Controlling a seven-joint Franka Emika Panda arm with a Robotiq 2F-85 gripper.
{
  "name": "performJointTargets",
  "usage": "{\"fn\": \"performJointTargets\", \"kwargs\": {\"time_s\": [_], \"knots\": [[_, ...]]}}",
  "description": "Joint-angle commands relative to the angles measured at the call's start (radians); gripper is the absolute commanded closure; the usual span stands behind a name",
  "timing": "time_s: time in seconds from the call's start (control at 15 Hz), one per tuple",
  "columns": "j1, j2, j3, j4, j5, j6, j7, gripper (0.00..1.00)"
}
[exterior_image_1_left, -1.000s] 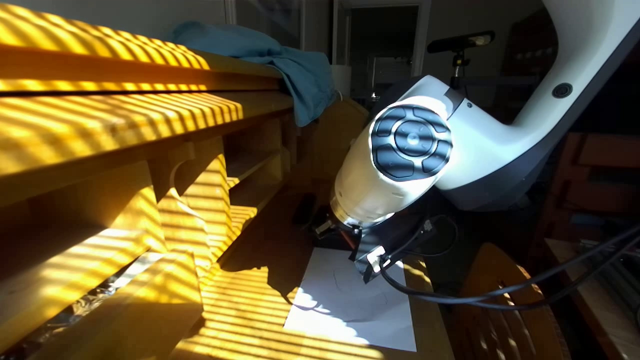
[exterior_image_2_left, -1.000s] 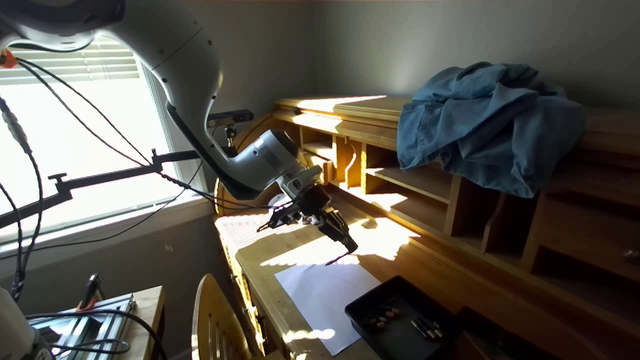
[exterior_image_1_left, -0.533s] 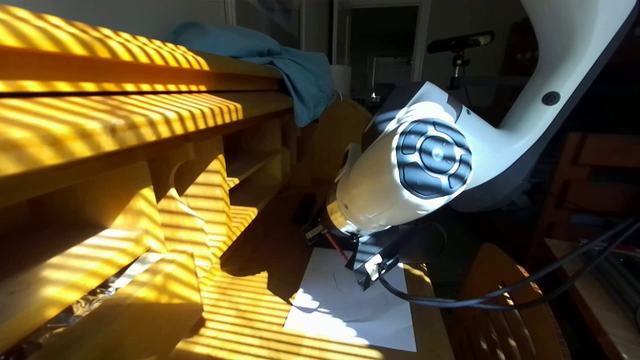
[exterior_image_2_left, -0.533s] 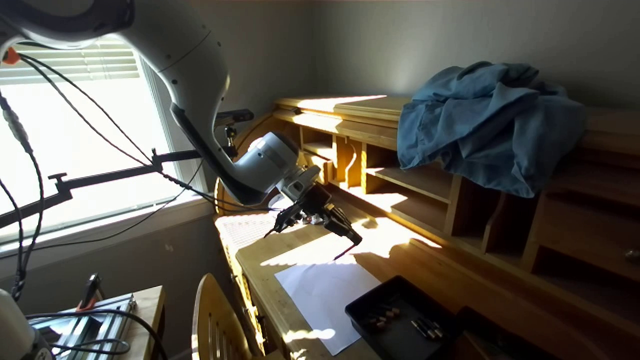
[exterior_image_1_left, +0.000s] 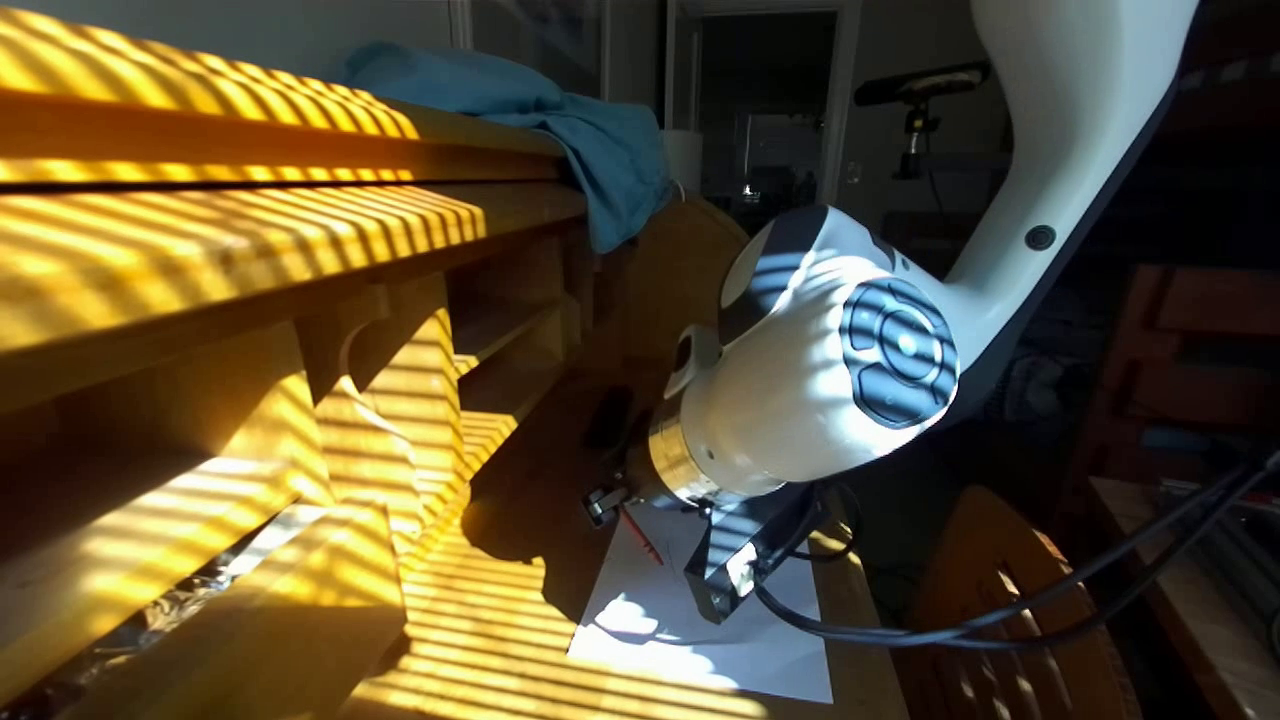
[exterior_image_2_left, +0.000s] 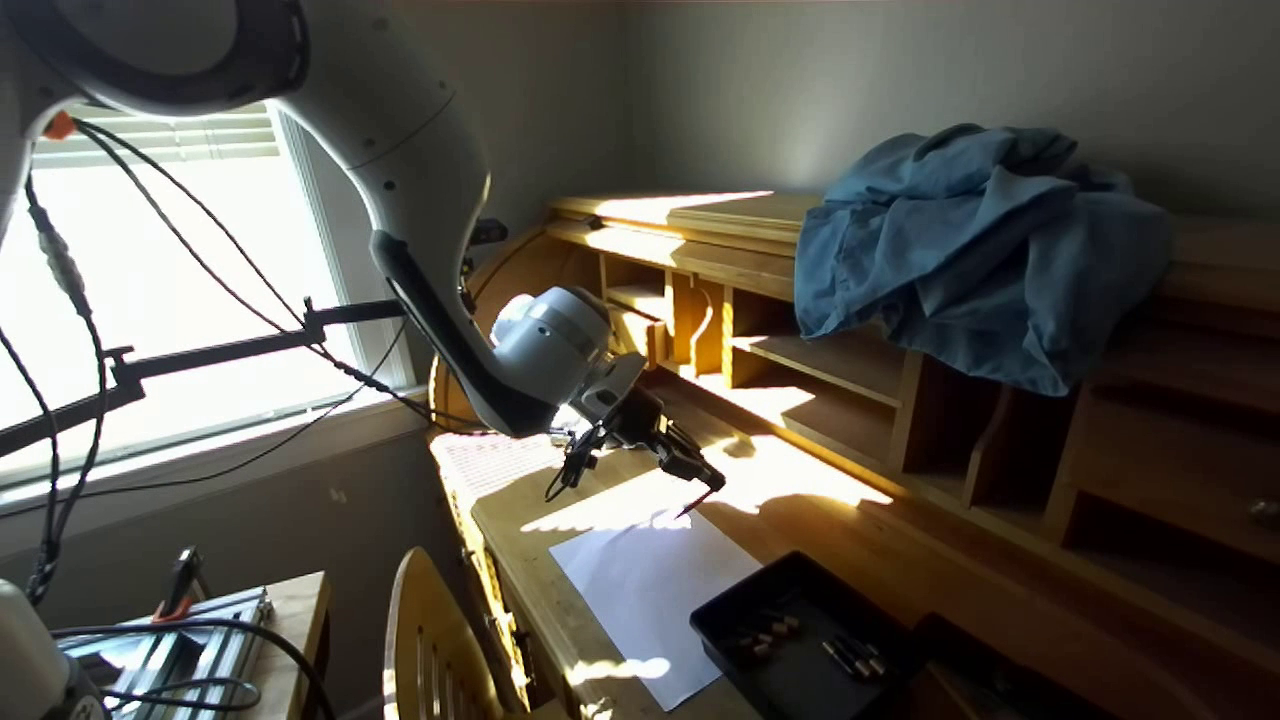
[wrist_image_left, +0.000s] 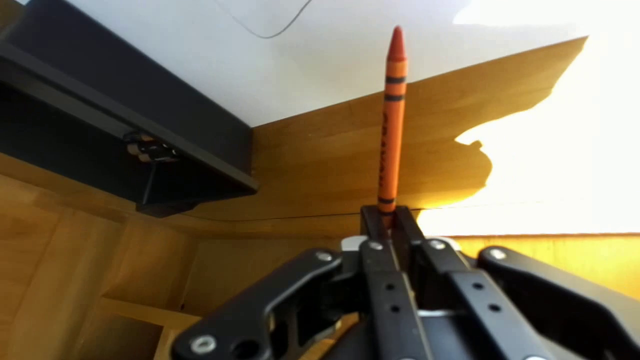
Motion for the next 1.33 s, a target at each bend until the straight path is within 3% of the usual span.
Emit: {"fn": "performJointTargets", "kwargs": {"time_s": [0.0, 1.27], "knots": [[-0.044, 0.038, 0.035, 0.031, -0.103, 0.032, 0.066, 0.98], [-0.053, 0.120, 0.073, 0.081, -0.125, -0.001, 0.028, 0.98]]}}
